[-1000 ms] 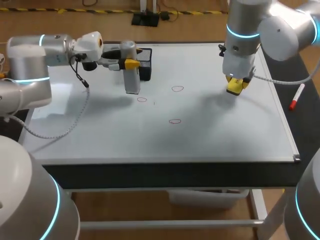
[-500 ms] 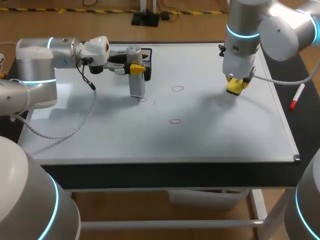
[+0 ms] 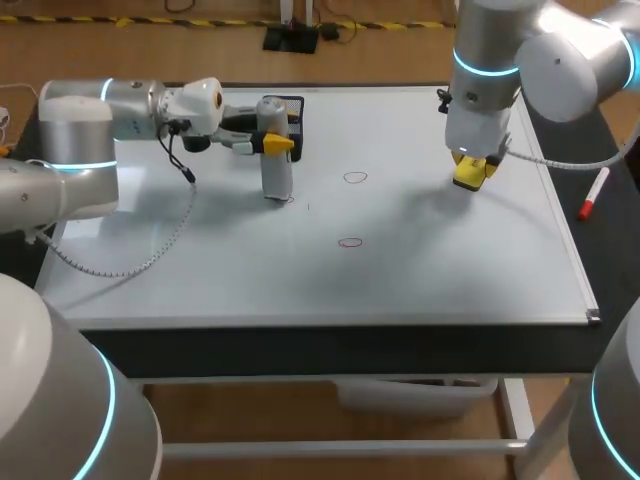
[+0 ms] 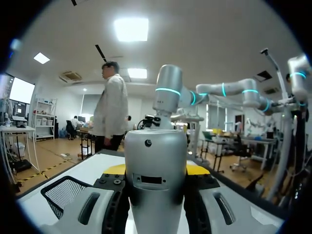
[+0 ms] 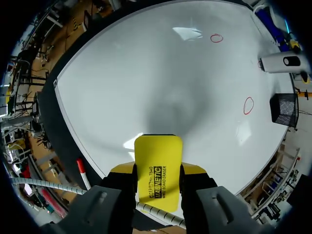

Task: Pick up the inspection probe, press it on each red-marked spot on the whiteboard one by one, put down the probe, pick up the eraser, and wipe off all the red marks.

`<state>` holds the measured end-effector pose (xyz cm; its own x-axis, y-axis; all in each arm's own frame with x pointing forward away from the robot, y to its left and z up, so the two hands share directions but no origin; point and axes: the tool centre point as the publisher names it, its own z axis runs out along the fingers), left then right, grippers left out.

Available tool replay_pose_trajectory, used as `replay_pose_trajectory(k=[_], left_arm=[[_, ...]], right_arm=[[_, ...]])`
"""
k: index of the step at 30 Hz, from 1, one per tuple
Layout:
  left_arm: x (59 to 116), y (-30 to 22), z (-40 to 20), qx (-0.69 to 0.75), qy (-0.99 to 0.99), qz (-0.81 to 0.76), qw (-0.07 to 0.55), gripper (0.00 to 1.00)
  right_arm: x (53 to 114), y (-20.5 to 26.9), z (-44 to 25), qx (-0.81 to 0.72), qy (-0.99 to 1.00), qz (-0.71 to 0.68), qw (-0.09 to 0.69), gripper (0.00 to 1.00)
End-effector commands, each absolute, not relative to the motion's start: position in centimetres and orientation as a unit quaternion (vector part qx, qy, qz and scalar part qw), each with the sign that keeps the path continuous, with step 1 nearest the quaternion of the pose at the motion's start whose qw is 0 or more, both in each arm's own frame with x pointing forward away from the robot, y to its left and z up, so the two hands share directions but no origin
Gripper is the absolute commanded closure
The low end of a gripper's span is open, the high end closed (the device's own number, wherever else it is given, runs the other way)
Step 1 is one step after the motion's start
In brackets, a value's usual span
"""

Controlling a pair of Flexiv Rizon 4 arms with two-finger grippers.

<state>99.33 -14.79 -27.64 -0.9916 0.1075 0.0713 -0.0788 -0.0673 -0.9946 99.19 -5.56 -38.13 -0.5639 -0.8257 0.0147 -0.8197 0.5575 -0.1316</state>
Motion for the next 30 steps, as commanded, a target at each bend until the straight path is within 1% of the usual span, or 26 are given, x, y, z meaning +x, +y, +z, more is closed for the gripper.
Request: replay_pose_trajectory(k=[1, 30], left_arm=[[99.61, -14.99, -27.87, -0.014, -0.679, 0.731, 0.067, 1.00], [98.85, -15.03, -28.42, -0.023, -0.683, 0.728, 0.065, 1.00]], right_arm=[[99.14, -5.63, -37.94, -0.467, 0.882, -0.064, 0.024, 1.00], [99.14, -5.63, -37.94, -0.467, 0.882, -0.064, 0.024, 1.00]])
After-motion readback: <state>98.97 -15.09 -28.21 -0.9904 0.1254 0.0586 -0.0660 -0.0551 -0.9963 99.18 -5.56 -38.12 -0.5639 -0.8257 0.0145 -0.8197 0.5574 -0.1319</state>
